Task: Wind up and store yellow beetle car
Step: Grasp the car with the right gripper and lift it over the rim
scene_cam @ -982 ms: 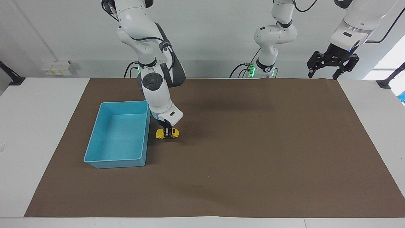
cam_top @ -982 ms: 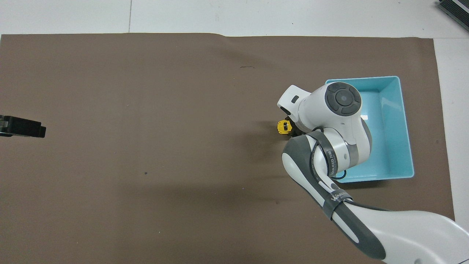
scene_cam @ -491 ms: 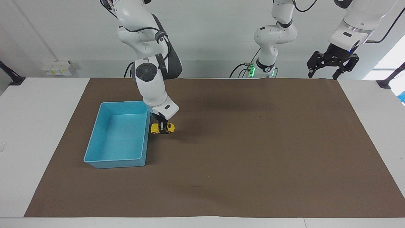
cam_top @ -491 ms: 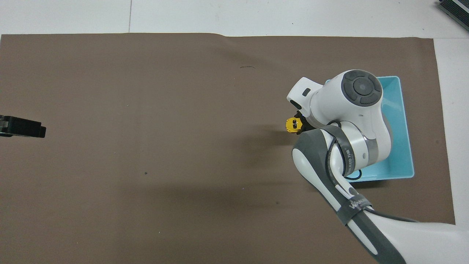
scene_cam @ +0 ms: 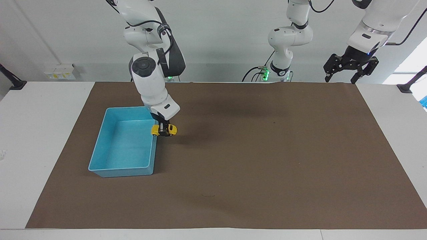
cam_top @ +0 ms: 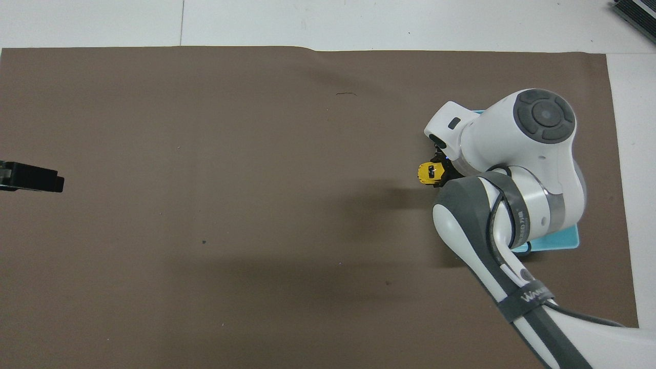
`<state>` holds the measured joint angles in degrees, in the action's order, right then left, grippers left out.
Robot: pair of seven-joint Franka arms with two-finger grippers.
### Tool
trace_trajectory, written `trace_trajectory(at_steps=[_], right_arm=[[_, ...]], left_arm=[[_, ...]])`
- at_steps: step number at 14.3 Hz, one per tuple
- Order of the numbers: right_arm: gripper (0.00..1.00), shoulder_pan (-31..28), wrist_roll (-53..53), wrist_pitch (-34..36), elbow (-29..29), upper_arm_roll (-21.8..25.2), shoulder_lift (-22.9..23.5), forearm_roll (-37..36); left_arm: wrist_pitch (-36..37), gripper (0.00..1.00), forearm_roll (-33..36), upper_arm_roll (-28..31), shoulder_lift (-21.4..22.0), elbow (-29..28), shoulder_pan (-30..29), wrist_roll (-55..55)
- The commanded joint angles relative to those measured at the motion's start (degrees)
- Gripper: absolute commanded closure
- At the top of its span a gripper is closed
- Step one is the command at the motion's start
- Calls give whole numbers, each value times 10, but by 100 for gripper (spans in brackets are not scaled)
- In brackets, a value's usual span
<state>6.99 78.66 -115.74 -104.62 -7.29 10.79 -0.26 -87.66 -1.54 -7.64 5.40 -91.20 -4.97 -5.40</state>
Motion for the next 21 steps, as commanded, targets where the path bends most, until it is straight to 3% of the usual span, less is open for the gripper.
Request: trace_trajectory(at_steps=[1,11,21], right_arm=[[98,-30,35,27,13,-4,-4,2],[98,-93,128,41,7,-3,-5,1],[98,-141,157,18,-55,-3,-35,-9]], left_arm=[[4,0,-8,-4,2,1,-9,2],[4,0,-8,-4,2,1,-9,2],[4,0,-8,-4,2,1,-9,2]])
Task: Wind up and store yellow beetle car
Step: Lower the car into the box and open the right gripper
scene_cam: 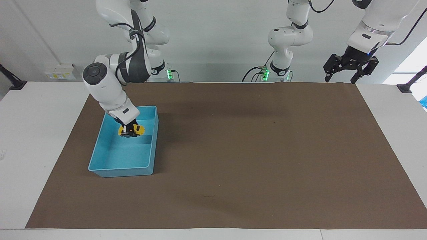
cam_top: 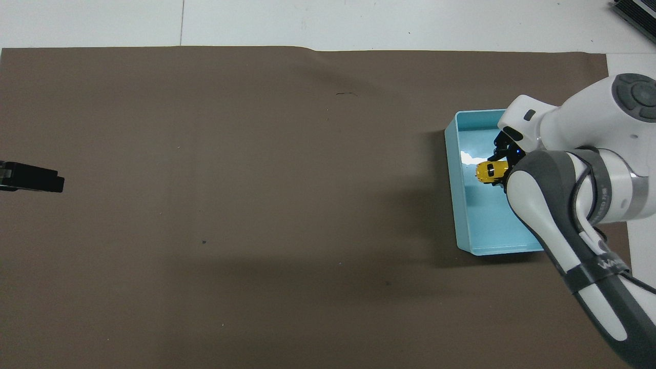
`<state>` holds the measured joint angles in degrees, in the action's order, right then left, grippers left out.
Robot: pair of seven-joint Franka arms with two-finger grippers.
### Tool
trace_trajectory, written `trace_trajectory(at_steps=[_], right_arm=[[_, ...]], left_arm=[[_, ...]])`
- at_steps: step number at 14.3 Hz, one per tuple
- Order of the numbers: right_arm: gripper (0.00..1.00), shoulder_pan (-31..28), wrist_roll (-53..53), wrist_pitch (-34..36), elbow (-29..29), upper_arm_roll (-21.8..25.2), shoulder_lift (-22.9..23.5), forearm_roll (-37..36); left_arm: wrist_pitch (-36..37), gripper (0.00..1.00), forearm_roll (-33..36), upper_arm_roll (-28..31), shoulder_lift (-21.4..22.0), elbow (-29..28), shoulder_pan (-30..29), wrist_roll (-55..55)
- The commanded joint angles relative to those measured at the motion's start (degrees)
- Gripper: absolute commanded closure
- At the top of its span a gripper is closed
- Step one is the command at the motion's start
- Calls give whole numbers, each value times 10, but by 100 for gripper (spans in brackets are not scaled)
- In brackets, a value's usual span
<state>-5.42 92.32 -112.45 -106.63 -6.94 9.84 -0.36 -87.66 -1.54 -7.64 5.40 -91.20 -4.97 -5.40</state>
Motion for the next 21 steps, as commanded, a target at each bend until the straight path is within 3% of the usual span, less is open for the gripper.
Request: trace_trajectory(at_steps=[1,11,21], right_arm=[[98,-21,26,-21,-44,-6,-32,-8],[98,-32,45,-105,-111,-6,-40,-10],[98,-32,59,-201,-150,-6,-7,-18]], left_arm=[[4,0,-8,-4,2,1,-9,2],[4,0,-8,-4,2,1,-9,2],[4,0,-8,-4,2,1,-9,2]])
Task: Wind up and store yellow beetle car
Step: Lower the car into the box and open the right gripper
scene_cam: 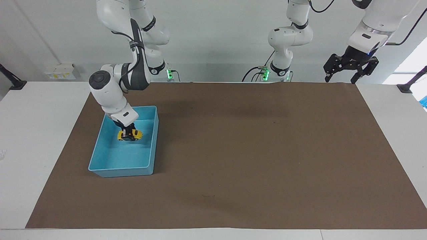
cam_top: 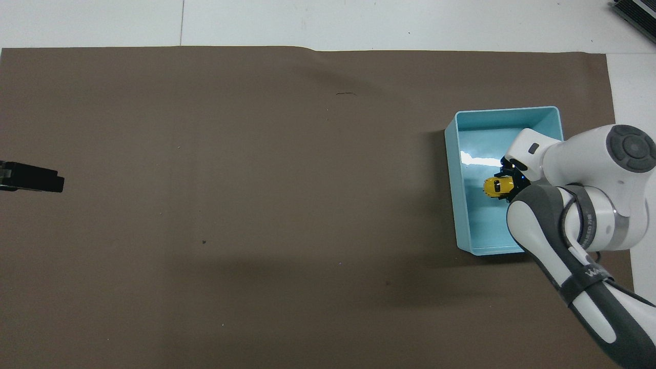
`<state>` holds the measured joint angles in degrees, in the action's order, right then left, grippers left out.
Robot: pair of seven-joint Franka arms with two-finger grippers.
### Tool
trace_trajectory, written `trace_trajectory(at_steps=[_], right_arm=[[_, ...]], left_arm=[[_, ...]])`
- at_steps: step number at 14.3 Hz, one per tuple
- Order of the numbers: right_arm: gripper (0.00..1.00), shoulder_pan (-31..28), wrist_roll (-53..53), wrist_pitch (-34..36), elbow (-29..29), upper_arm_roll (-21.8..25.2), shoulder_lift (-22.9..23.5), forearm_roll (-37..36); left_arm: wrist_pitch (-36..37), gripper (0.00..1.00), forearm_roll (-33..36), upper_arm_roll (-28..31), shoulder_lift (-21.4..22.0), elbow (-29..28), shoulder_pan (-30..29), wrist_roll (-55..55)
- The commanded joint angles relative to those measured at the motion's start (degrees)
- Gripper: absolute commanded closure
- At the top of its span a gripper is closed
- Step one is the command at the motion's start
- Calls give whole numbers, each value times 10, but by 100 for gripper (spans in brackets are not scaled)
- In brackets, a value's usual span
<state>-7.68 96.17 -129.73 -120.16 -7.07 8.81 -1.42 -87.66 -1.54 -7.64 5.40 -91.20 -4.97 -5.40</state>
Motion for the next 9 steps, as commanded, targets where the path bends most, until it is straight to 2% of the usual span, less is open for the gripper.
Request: trace_trajectory(at_steps=[1,9], right_arm=[[97,-9,21,-32,-16,-5,9,-8],[95,-11,21,-54,-20,-5,37,-8]], left_arm=[[4,0,-8,-4,2,1,-9,2],[4,0,-8,-4,2,1,-9,2]])
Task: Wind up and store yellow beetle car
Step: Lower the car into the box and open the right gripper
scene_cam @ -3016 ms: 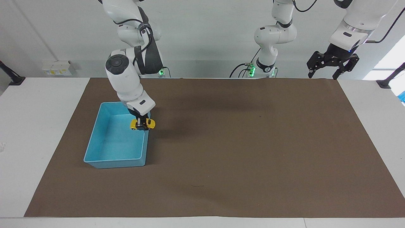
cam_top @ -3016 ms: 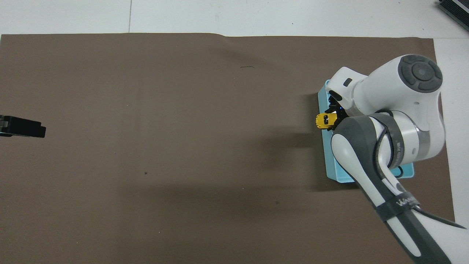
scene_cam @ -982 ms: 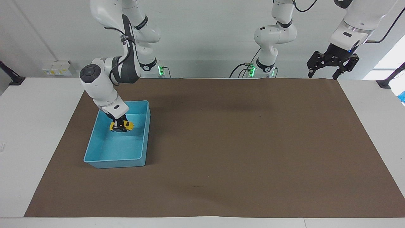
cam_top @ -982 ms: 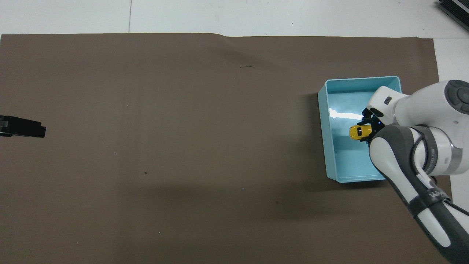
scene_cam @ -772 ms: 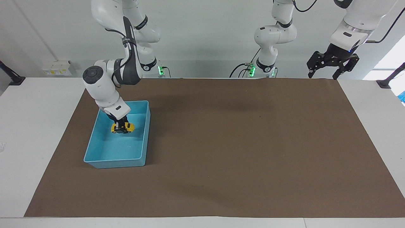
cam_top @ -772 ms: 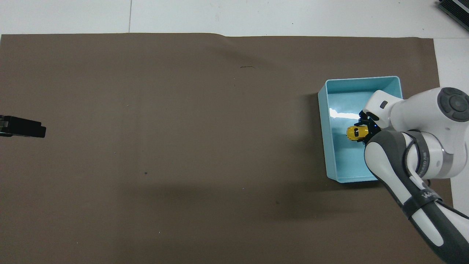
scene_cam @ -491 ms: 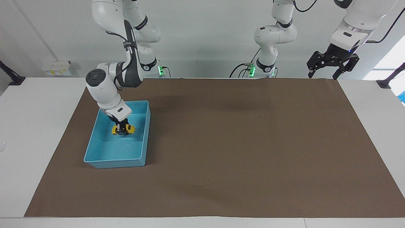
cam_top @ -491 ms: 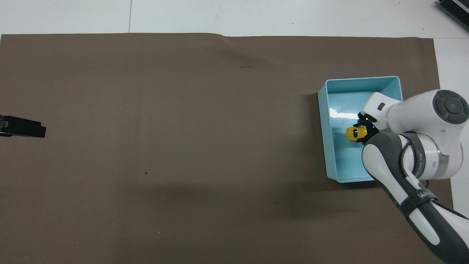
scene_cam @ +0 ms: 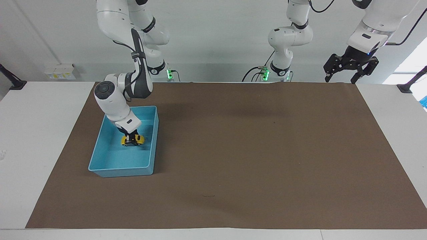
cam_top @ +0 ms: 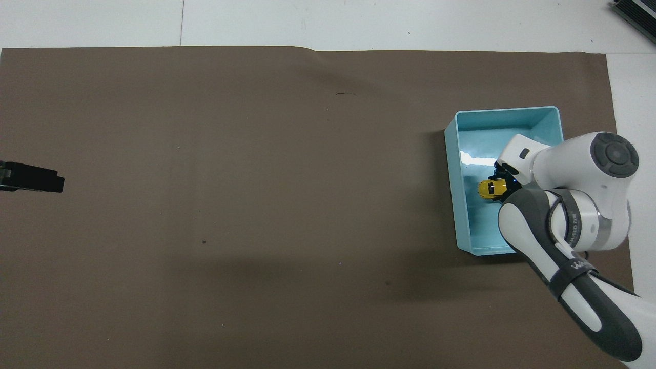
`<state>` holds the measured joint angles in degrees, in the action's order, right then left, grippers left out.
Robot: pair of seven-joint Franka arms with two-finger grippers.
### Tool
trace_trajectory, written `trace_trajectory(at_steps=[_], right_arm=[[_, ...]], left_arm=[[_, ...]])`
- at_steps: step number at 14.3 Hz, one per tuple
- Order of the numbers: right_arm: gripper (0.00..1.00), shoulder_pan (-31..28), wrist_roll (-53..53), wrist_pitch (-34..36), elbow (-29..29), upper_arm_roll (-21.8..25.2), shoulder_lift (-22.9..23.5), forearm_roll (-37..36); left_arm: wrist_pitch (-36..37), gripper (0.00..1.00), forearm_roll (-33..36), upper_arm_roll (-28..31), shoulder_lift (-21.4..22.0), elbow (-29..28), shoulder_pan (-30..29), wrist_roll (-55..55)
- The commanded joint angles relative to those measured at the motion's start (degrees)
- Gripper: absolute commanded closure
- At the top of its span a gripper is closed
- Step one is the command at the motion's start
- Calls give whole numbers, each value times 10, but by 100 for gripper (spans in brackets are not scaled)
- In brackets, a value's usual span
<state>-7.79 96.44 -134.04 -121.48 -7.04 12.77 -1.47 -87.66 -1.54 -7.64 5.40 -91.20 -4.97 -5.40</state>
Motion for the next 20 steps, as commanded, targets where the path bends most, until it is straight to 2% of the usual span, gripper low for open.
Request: trace_trajectory(at_steps=[1,5,7,8,10,20], right_arm=[[93,-9,18,-11,-8,-5,-3,-7],[86,-9,17,-11,-8,-5,-3,-7],[59,-8,17,-11,-8,-5,-3,-7],[49,-8,16,-10,-7,-5,-3,-7],[0,-7,10,-10,-7,-5,-3,-7],[0,-2,-5,20,19,-7,-1,4]], left_arm=[[4,0,-8,-4,2,1,-9,2],[4,0,-8,-4,2,2,-9,2],[4,0,-8,-4,2,1,-9,2],[4,0,-8,-4,2,1,-9,2],[4,0,-8,-4,2,1,-9,2],[4,0,-8,-4,2,1,-9,2]])
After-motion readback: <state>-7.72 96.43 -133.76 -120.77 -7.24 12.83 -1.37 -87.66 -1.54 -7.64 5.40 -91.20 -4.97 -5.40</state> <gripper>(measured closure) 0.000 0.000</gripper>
